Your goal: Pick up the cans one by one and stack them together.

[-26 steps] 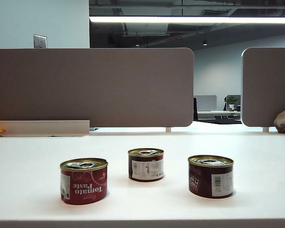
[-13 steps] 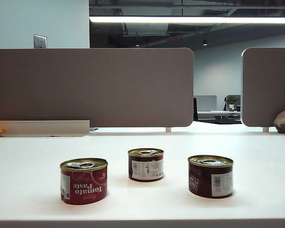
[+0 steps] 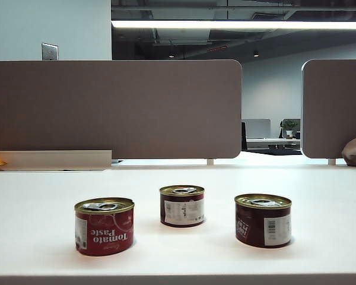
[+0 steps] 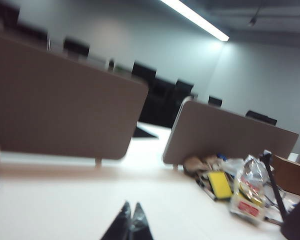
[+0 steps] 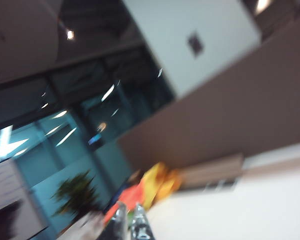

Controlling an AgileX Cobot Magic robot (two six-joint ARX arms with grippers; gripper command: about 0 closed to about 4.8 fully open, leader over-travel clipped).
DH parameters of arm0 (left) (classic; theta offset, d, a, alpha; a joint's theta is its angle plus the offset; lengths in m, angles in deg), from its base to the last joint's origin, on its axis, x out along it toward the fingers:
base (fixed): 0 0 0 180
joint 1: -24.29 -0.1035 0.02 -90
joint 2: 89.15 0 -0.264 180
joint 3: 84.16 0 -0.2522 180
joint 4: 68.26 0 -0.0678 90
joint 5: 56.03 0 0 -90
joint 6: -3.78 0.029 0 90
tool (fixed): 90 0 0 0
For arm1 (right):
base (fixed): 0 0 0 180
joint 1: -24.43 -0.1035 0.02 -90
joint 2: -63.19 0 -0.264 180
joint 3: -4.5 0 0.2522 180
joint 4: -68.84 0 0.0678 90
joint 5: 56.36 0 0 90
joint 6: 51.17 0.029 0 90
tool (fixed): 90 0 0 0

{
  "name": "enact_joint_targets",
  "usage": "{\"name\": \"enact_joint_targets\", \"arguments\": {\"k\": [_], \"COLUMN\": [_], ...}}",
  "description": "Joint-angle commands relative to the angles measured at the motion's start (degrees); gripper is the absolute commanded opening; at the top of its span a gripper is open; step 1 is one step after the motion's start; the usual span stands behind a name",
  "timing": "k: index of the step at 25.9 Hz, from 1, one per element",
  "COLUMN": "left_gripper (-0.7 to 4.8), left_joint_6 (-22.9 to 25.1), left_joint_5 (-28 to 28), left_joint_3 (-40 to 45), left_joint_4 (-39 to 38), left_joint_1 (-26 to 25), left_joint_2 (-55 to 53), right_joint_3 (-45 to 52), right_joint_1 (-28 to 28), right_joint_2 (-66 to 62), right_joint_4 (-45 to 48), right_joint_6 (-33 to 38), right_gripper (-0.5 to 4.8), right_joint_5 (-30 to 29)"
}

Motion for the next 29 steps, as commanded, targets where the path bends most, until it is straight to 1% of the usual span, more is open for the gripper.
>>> {"name": "enact_joint_targets", "arguments": {"k": [1, 4, 5, 6, 7, 9, 10, 11, 12, 13, 15, 17, 19, 21, 22, 23, 24, 25, 26, 27, 28, 29], "left_gripper": [-0.02, -0.02, -0.02, -0.02, -0.02, -0.02, -0.02, -0.02, -0.03, -0.05, -0.05, -0.05, -0.05, -0.05, -0.05, -0.05, -0.05, -0.05, -0.05, -0.05, -0.03, -0.02], "left_joint_6": [7.61, 12.98, 17.16, 19.65, 27.28, 34.29, 36.92, 38.99, 41.24, 41.51, 41.33, 40.59, 37.81, 34.77, 33.11, 32.00, 31.41, 31.15, 30.84, 30.71, 30.58, 30.67], "left_joint_5": [5.79, 18.27, 26.82, 29.38, 31.17, 31.04, 31.15, 31.71, 35.10, 36.24, 36.37, 34.38, 29.22, 22.53, 17.88, 14.05, 9.03, 4.17, -2.25, -4.17, -3.87, -2.21], "left_joint_3": [-4.74, -9.64, -12.94, -14.45, -18.18, -21.79, -23.37, -25.11, -29.03, -30.67, -34.10, -37.42, -40.68, -43.25, -44.57, -45.35, -45.99, -46.12, -46.12, -46.10, -46.10, -46.05], "left_joint_4": [0.55, 0.31, 0.13, -0.20, -1.84, -3.19, -3.98, -4.96, -6.86, -7.48, -9.11, -11.56, -15.98, -20.96, -24.30, -26.86, -29.88, -32.37, -36.15, -38.75, -43.08, -45.59], "left_joint_1": [-0.07, -0.07, -0.07, -0.07, -0.04, -0.02, -0.02, -0.04, -0.04, -0.04, -0.04, -0.02, -0.02, -0.02, -0.02, -0.02, -0.02, 0.00, 0.22, 0.77, 2.62, 4.24], "left_joint_2": [-0.04, -0.09, -0.83, -1.51, -3.80, -7.10, -8.76, -10.62, -15.39, -17.73, -22.88, -28.11, -33.27, -37.81, -40.57, -42.47, -44.83, -46.90, -50.29, -52.11, -54.95, -56.59], "right_joint_3": [-6.05, -12.87, -17.81, -19.98, -24.59, -28.15, -29.42, -30.73, -34.16, -35.93, -40.70, -45.77, -50.05, -53.42, -54.25, -54.84, -55.41, -55.95, -56.81, -57.27, -57.55, -57.55], "right_joint_1": [1.44, 3.52, 5.25, 6.01, 7.50, 8.31, 8.39, 8.31, 8.28, 8.28, 8.37, 8.35, 8.35, 7.48, 6.69, 5.86, 4.66, 3.17, 0.11, -2.16, -6.03, -8.59], "right_joint_2": [-0.04, -0.07, -0.37, -0.83, -2.64, -5.42, -6.80, -8.31, -12.31, -14.38, -19.47, -25.20, -30.34, -35.30, -37.13, -38.75, -40.72, -42.82, -46.23, -48.35, -51.65, -53.70], "right_joint_4": [-4.17, -11.45, -18.47, -21.53, -27.45, -29.33, -28.92, -28.59, -29.70, -31.06, -36.57, -43.23, -49.22, -53.44, -53.90, -54.05, -54.40, -55.08, -57.55, -59.60, -62.69, -64.22], "right_joint_6": [-9.94, -20.13, -27.80, -31.28, -37.75, -40.85, -41.29, -41.99, -44.83, -46.97, -52.70, -56.46, -57.29, -59.08, -59.49, -59.58, -59.54, -59.47, -59.36, -59.39, -59.43, -59.71], "right_gripper": [0.33, 0.45, 0.52, 0.55, 0.55, 0.54, 0.54, 0.54, 0.54, 0.54, 0.54, 0.54, 0.54, 0.54, 0.54, 0.54, 0.54, 0.54, 0.54, 0.54, 0.54, 0.54], "right_joint_5": [5.20, 9.42, 10.78, 10.71, 10.73, 10.69, 10.67, 10.69, 10.34, 10.27, 9.86, 7.89, 6.03, 4.46, 3.56, 2.25, 0.15, -1.90, -2.93, -2.08, 0.26, 2.23]}}
